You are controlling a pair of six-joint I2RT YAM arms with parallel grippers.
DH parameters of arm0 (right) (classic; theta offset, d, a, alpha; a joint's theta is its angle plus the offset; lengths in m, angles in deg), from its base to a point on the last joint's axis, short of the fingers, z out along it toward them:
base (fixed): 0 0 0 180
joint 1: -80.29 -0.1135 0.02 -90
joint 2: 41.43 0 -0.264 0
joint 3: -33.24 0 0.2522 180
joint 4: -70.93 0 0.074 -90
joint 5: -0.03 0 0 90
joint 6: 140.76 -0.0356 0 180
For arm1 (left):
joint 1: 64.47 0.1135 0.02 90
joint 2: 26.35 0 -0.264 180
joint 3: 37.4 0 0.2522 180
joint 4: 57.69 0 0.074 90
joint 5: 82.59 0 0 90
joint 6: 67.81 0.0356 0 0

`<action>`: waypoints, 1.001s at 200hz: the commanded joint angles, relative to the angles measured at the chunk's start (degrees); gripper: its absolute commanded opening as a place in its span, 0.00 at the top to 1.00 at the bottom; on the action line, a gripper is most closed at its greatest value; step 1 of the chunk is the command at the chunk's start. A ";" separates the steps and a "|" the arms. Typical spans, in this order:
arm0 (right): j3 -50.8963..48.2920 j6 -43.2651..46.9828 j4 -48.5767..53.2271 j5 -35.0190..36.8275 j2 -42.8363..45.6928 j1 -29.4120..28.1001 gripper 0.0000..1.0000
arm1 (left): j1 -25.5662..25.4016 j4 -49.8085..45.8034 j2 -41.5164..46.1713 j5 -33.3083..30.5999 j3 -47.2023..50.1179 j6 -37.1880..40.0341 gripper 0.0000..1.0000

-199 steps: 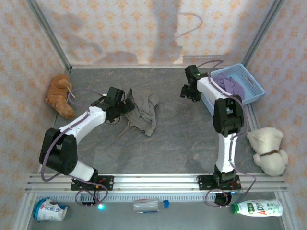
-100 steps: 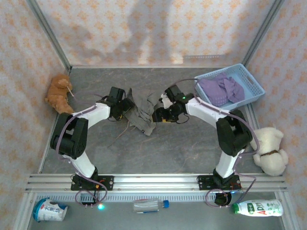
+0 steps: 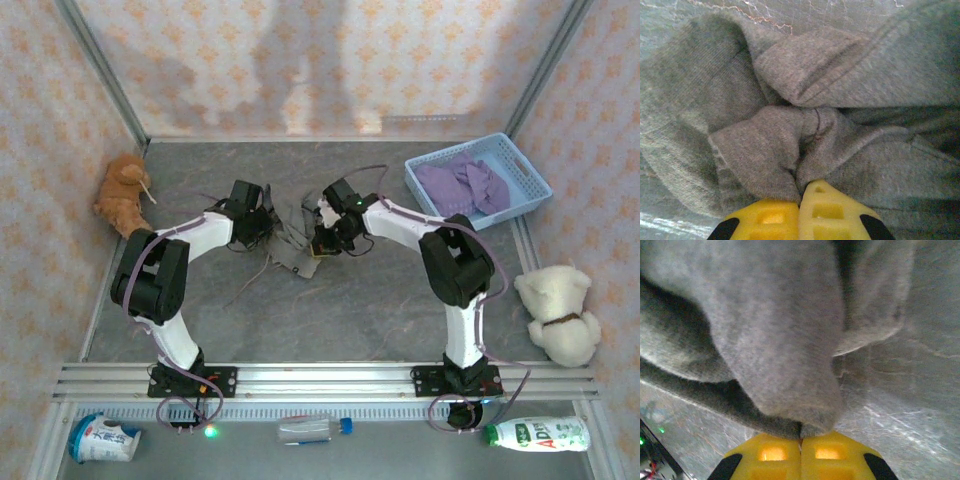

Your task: Fold and stack the mixed laundry pile

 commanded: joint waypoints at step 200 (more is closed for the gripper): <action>-3.50 -7.62 14.15 21.24 14.91 10.13 0.39 | -9.91 -17.30 16.76 -6.97 -1.52 0.40 0.00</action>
